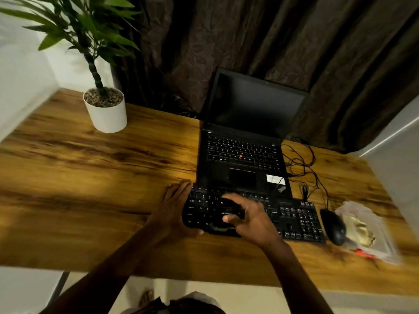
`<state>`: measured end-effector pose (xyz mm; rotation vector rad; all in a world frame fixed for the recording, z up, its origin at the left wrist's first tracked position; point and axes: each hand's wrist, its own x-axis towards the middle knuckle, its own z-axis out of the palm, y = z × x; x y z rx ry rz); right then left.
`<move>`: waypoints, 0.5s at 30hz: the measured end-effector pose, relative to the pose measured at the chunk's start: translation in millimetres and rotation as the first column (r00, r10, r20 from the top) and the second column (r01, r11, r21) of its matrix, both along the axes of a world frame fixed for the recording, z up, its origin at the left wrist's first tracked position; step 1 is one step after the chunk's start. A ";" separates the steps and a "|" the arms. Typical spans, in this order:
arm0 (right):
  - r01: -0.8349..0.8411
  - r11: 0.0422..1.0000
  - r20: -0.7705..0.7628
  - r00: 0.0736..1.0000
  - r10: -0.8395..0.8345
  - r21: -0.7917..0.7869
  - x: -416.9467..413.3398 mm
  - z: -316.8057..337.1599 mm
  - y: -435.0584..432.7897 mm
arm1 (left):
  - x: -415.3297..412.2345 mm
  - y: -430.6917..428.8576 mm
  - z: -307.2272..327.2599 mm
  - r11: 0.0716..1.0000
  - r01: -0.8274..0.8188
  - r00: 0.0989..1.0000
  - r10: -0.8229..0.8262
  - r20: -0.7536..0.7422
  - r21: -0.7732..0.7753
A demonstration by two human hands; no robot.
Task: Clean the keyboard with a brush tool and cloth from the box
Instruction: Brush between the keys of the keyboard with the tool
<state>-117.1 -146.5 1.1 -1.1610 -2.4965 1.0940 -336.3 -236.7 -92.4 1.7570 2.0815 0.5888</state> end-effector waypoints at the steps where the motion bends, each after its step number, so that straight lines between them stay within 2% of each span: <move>1: 0.015 1.000 0.020 1.000 -0.015 0.008 3.5 -0.3 1.2 | -0.6 0.3 -2.0 1.000 -0.005 1.000 0.005 0.001 0.003; 8: 0.000 0.999 -0.097 0.995 -0.005 -0.054 -12.0 -2.6 -18.4 | 0.6 1.8 2.6 1.000 0.012 1.000 -0.013 -0.011 -0.025; 15: 0.082 0.996 -0.078 0.993 -0.084 -0.027 27.7 7.0 3.7 | 0.5 -4.1 3.0 0.999 -0.003 0.997 0.000 0.073 0.040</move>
